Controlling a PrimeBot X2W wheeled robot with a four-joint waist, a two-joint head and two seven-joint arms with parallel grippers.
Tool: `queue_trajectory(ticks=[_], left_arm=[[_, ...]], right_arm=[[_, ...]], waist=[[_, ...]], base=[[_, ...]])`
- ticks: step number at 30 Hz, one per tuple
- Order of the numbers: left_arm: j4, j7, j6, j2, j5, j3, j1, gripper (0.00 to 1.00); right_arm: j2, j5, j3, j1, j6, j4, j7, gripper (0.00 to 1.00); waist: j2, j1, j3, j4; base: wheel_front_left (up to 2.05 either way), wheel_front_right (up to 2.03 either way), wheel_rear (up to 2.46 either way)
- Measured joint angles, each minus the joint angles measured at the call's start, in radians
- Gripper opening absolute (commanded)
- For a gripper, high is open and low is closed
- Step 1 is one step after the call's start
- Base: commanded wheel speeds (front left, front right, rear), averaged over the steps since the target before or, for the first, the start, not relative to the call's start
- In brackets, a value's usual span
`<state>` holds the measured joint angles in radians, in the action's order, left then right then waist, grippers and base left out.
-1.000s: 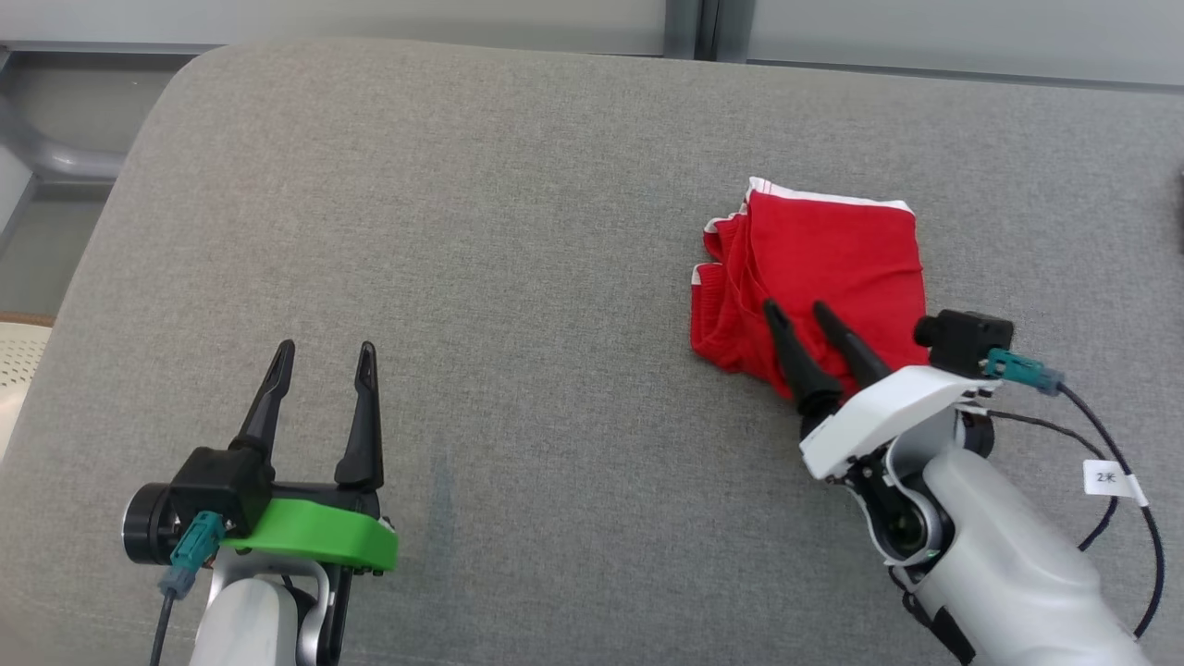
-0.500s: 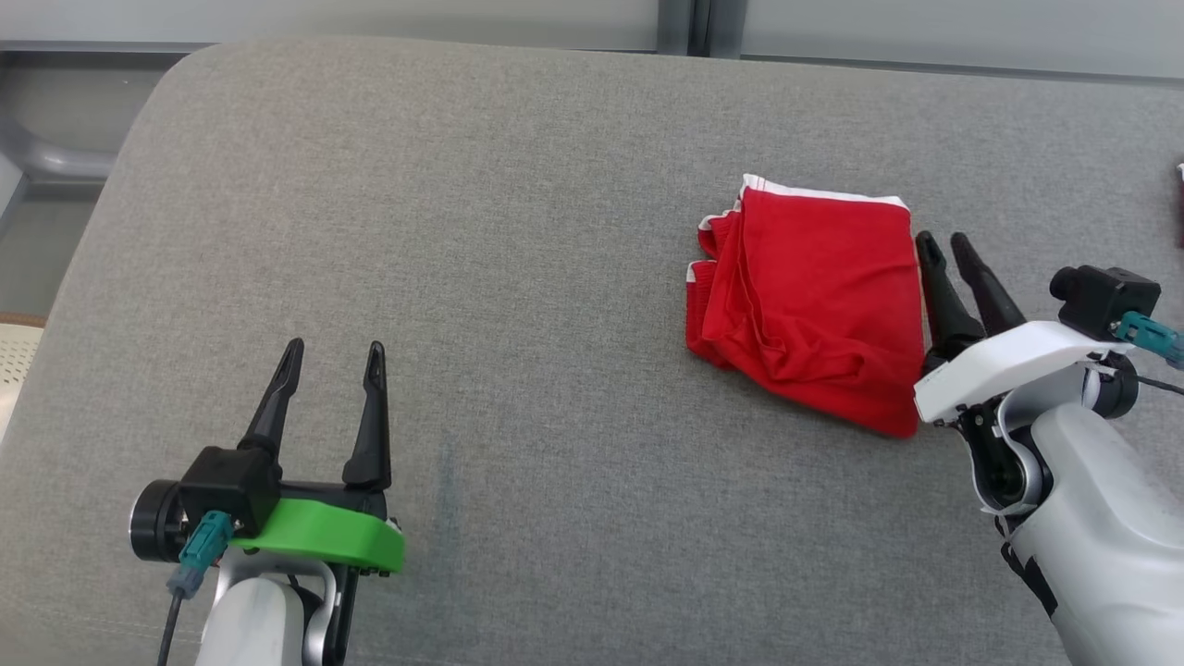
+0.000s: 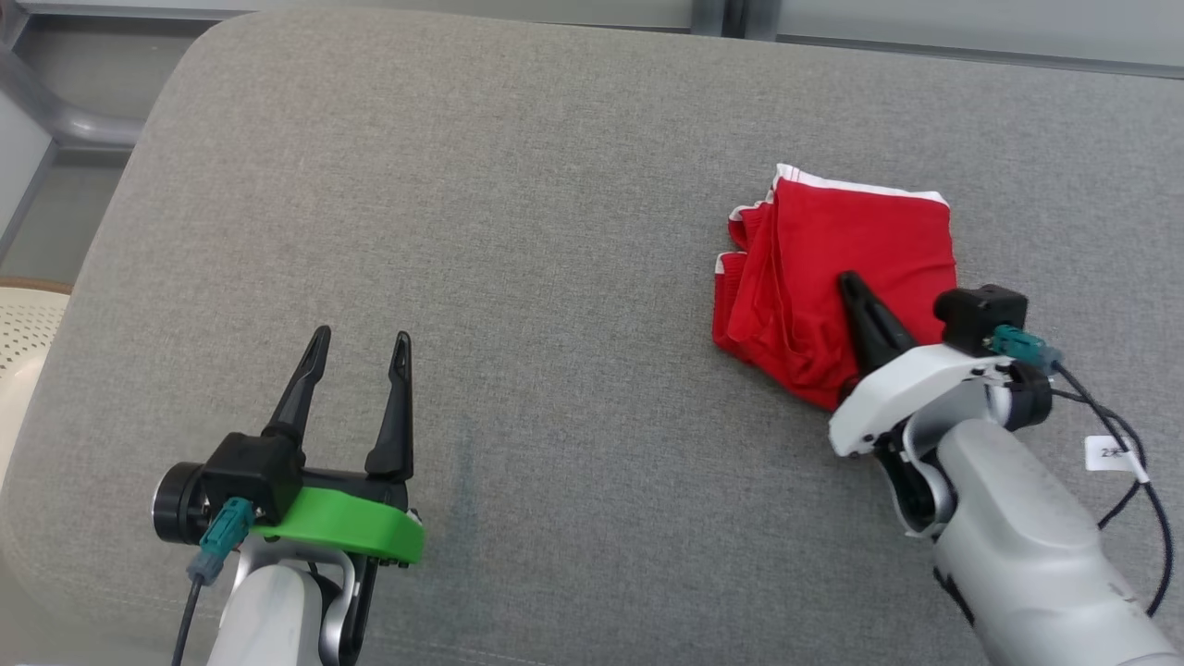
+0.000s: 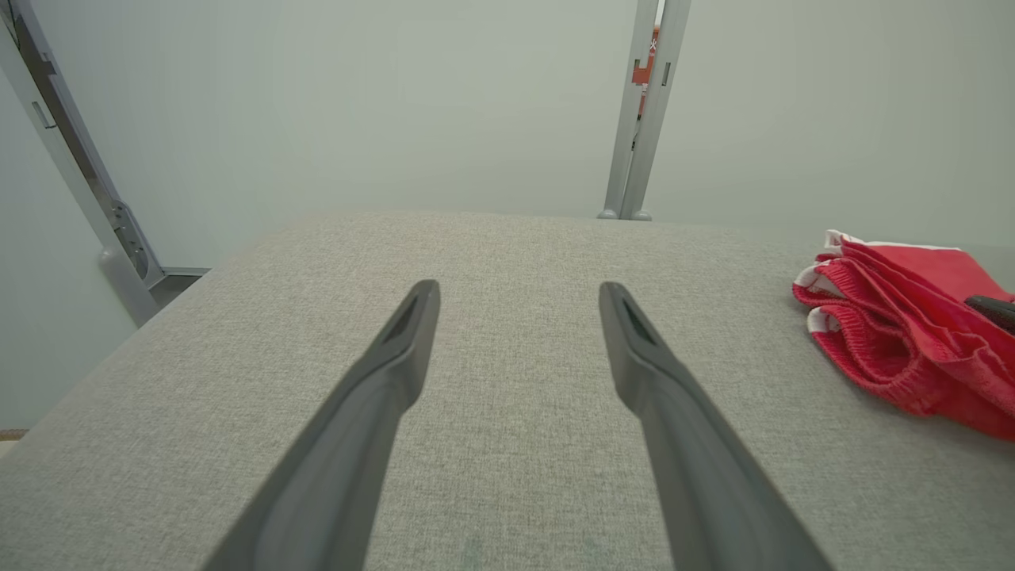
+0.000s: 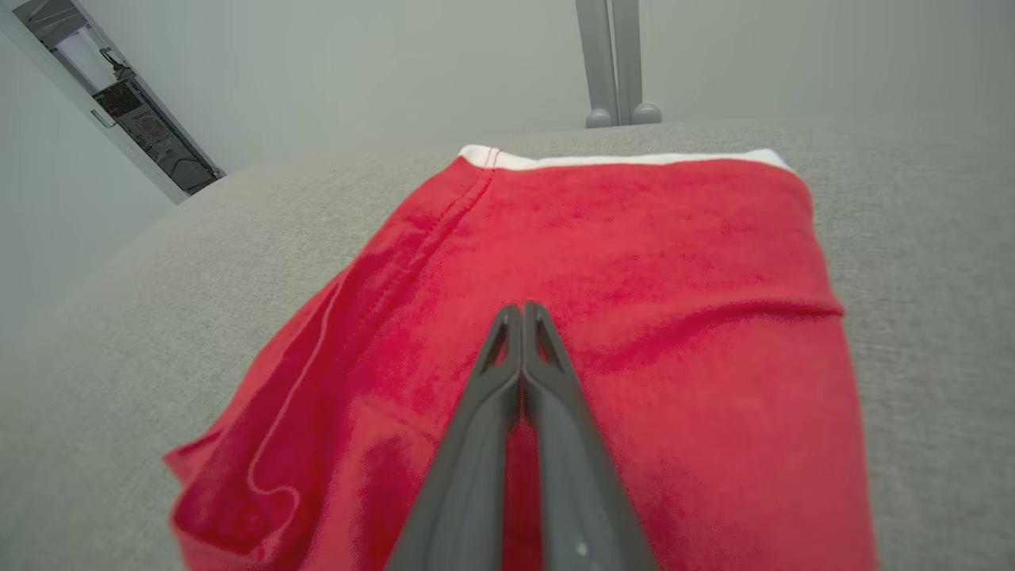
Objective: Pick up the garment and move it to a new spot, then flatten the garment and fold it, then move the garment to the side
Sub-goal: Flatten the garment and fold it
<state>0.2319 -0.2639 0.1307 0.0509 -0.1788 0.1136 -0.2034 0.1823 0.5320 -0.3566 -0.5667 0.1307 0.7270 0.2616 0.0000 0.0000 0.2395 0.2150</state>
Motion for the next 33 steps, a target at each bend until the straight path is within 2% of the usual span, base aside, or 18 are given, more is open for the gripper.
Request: queue_trajectory(ticks=[7, 17, 21, 33], left_arm=[[0.005, 0.000, 0.000, 0.000, -0.004, 0.005, -0.003, 1.00], [0.012, 0.000, 0.000, 0.000, 0.002, 0.004, -0.003, 1.00], [0.013, 0.000, 0.000, -0.001, 0.012, -0.002, -0.003, 1.00], [0.015, 0.000, 0.000, 0.008, 0.035, -0.033, 0.001, 1.00]], right_arm=[[-0.095, -0.011, -0.059, 0.006, 0.000, 0.010, 0.000, 0.00], [-0.130, -0.008, -0.065, 0.020, 0.000, -0.072, 0.000, 0.00], [-0.116, -0.050, -0.019, 0.043, 0.000, -0.159, 0.000, 0.00], [-0.017, -0.178, 0.192, 0.203, 0.000, -0.425, 0.001, 0.00]], waist=[[0.0000, 0.0000, 0.009, 0.017], [0.0000, 0.0000, -0.003, -0.004], [0.0000, 0.0000, -0.012, -0.028], [0.0000, 0.0000, -0.048, -0.144]], base=[[0.00, 0.00, 0.00], [0.00, 0.00, 0.00], [0.00, 0.00, 0.00], [0.00, 0.00, 0.00]])
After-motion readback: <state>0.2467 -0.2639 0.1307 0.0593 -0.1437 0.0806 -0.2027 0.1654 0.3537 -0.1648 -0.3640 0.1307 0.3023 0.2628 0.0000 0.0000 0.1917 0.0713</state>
